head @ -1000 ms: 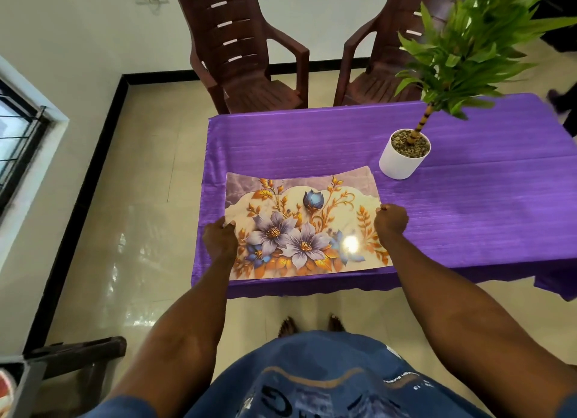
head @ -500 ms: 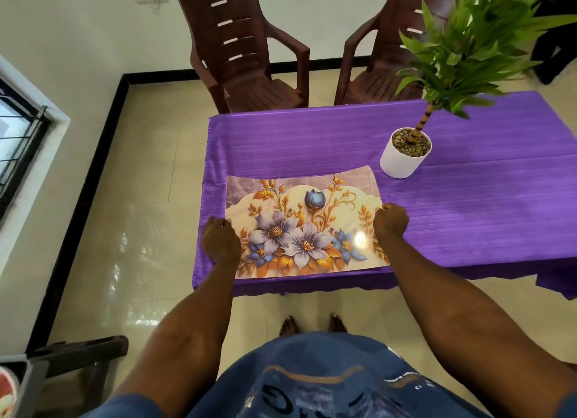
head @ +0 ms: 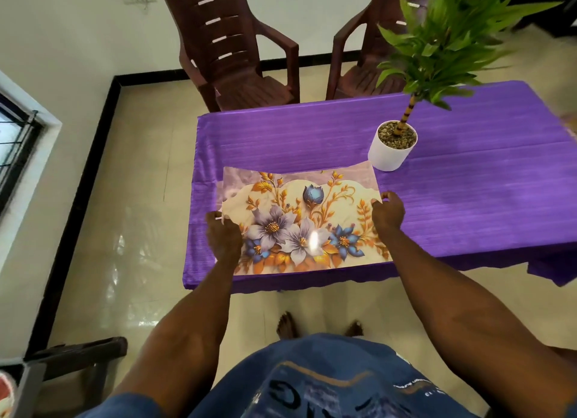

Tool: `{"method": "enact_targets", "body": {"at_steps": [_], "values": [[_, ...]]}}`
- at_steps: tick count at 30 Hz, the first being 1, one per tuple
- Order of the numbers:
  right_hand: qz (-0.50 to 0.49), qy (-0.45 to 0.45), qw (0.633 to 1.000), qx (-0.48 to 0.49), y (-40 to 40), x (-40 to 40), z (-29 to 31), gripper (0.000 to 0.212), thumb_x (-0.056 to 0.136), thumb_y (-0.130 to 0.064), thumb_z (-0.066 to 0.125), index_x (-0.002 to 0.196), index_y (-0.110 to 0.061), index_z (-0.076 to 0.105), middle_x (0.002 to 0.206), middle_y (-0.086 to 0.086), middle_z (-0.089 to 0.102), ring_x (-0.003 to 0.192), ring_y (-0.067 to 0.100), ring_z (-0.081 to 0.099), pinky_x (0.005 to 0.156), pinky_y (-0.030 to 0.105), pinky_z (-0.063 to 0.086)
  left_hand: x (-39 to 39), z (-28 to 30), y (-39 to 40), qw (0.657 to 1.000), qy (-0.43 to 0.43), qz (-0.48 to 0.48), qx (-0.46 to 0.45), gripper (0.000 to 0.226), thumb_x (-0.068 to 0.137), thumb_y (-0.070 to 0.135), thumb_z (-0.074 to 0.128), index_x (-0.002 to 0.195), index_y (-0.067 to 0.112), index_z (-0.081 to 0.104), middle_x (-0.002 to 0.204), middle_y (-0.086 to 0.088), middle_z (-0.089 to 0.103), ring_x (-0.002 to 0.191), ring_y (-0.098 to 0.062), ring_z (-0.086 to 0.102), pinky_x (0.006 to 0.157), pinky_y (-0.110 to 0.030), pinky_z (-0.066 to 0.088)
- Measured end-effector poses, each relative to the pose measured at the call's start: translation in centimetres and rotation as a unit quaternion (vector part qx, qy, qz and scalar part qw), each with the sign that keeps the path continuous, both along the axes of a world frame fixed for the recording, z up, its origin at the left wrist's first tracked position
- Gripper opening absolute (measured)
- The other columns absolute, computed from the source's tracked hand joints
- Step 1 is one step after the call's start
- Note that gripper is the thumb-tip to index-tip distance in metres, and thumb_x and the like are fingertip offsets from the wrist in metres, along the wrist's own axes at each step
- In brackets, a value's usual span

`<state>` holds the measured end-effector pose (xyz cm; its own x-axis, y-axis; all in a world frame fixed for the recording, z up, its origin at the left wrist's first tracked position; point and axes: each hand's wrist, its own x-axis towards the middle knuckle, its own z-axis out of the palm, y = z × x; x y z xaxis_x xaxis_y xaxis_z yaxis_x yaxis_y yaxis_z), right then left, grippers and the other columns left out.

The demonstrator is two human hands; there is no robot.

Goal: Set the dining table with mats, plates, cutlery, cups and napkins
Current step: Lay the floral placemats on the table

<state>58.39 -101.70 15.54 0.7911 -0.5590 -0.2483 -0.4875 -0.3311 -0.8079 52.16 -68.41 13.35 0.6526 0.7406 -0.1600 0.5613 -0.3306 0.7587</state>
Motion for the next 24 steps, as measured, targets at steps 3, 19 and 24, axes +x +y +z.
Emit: {"method": "enact_targets", "body": {"at_steps": [3, 19, 24], "values": [[-0.013, -0.001, 1.0, 0.01, -2.8, -0.9, 0.1, 0.023, 0.094, -0.009, 0.06, 0.116, -0.002, 0.062, 0.115, 0.014, 0.064, 0.103, 0.027, 0.06, 0.074, 0.026, 0.039, -0.7, -0.2, -1.5, 0.999, -0.018, 0.0, 0.031, 0.028, 0.099, 0.018, 0.049, 0.125, 0.008, 0.053, 0.121, -0.02, 0.063, 0.111, -0.039, 0.058, 0.087, -0.043, 0.047], [-0.061, -0.02, 0.997, -0.052, -36.7, -5.2, 1.1, 0.024, 0.09, -0.011, 0.056, 0.112, -0.006, 0.064, 0.112, 0.013, 0.066, 0.104, 0.032, 0.059, 0.077, 0.03, 0.039, -1.4, -0.2, -35.3, 0.994, -0.065, -0.087, 0.006, 0.026, 0.096, 0.011, 0.05, 0.12, 0.003, 0.054, 0.109, -0.024, 0.066, 0.099, -0.04, 0.062, 0.081, -0.039, 0.045], [-0.084, -0.029, 0.993, -0.082, -45.4, -4.4, 1.9, 0.027, 0.09, -0.013, 0.058, 0.115, -0.004, 0.064, 0.116, 0.015, 0.065, 0.109, 0.034, 0.058, 0.087, 0.035, 0.043, 0.8, 1.1, -43.7, 0.993, -0.052, -0.108, -0.016, 0.028, 0.097, 0.014, 0.049, 0.122, 0.003, 0.052, 0.113, -0.025, 0.064, 0.105, -0.043, 0.059, 0.084, -0.04, 0.042]]}}
